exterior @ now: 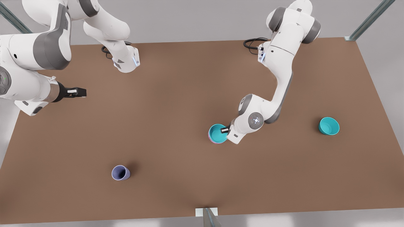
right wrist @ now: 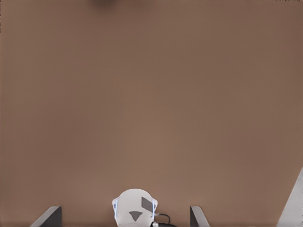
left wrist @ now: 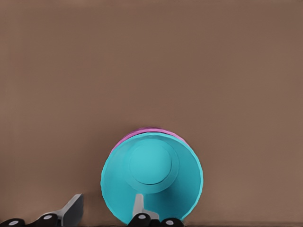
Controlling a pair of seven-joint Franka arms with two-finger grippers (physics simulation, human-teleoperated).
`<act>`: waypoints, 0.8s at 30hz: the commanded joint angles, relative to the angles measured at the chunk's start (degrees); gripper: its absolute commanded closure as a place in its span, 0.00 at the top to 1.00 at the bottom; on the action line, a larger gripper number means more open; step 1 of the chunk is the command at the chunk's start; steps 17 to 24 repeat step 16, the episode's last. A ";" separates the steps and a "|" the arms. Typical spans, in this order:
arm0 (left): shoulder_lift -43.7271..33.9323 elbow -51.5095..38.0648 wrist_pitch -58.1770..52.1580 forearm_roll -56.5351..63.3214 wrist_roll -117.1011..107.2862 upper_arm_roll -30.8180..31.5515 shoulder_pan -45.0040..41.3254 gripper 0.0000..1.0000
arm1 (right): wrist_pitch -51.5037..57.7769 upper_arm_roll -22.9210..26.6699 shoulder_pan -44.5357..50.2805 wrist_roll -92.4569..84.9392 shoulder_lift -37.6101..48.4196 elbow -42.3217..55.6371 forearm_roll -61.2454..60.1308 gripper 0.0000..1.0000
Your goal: Stack the blue bowl on the pink bowl
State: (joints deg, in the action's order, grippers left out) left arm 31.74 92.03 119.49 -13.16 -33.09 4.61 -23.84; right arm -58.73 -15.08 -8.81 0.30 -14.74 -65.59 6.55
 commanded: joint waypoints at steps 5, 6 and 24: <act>-9.50 -25.67 -52.42 17.38 20.86 -10.24 0.63 1.00 | -0.07 -0.03 0.37 -0.39 0.07 0.02 0.04 1.00; -9.50 -28.57 -55.67 17.20 24.38 -12.70 0.72 1.00 | -0.07 -0.03 0.37 -0.39 0.07 0.02 0.04 1.00; -22.77 -14.60 -42.32 13.69 25.88 -6.64 9.16 1.00 | -0.15 0.05 0.37 -0.39 0.15 0.02 0.39 1.00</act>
